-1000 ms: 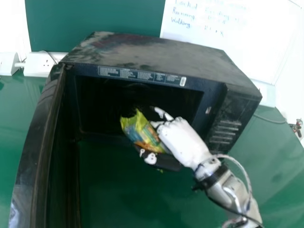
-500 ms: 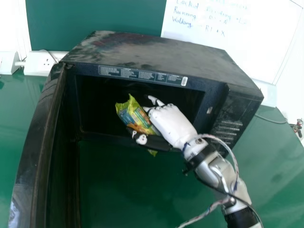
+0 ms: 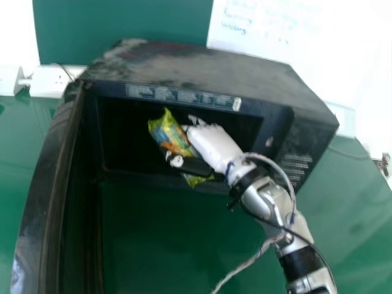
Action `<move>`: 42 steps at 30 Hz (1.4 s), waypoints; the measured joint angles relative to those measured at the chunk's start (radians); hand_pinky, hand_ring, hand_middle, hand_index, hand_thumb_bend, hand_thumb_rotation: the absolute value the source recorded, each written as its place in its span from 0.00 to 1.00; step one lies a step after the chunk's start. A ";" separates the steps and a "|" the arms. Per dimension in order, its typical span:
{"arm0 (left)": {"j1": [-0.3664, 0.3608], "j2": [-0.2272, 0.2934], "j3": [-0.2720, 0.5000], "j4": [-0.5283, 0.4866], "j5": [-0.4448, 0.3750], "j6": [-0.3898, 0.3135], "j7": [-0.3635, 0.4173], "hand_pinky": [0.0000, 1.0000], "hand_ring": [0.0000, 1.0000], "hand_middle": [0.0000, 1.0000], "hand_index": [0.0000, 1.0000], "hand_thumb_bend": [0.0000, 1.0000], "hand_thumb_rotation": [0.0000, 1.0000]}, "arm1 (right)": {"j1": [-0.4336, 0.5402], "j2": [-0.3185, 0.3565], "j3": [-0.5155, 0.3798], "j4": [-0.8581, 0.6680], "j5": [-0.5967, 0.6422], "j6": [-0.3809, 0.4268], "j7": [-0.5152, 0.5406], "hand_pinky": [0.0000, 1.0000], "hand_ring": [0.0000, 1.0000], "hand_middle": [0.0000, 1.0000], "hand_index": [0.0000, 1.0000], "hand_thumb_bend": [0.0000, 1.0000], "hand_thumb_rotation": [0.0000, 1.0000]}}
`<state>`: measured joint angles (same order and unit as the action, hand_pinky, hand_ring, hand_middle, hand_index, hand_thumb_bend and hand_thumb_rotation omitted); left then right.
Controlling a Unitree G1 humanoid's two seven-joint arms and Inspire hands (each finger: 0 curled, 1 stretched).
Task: Put biscuit inside oven
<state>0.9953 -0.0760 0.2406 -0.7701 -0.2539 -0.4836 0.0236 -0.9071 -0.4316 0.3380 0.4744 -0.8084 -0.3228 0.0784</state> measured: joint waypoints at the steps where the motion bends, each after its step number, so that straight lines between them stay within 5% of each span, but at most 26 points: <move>1: 0.000 0.000 -0.002 0.000 -0.001 0.000 0.000 0.83 0.86 0.87 0.86 0.77 1.00 | -0.023 0.002 0.008 0.034 -0.003 -0.001 -0.007 0.03 0.43 0.50 0.13 0.50 0.00; 17: 0.006 -0.001 -0.019 0.006 0.016 -0.008 0.003 0.89 0.89 0.90 0.89 0.77 1.00 | -0.282 0.103 0.100 0.644 -0.008 -0.015 -0.171 0.03 0.43 0.50 0.14 0.50 0.00; 18: 0.006 -0.001 -0.019 0.006 0.016 -0.008 0.003 0.89 0.89 0.90 0.88 0.76 1.00 | -0.295 0.112 0.103 0.672 -0.008 -0.009 -0.184 0.04 0.43 0.49 0.31 0.50 0.00; 20: 0.007 -0.001 -0.019 0.007 0.016 -0.010 0.003 0.88 0.89 0.90 0.88 0.76 1.00 | -0.315 0.127 0.111 0.719 -0.007 0.006 -0.206 0.05 0.42 0.48 0.46 0.50 0.00; 42: 0.017 -0.001 -0.029 0.019 0.029 -0.038 0.003 0.92 0.91 0.91 0.89 0.74 1.00 | -0.372 0.190 0.159 0.847 0.032 0.116 -0.264 0.05 0.42 0.48 0.50 0.50 0.00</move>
<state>1.0127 -0.0772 0.2118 -0.7511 -0.2253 -0.5211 0.0262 -1.2789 -0.2419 0.4966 1.3218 -0.7768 -0.2065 -0.1859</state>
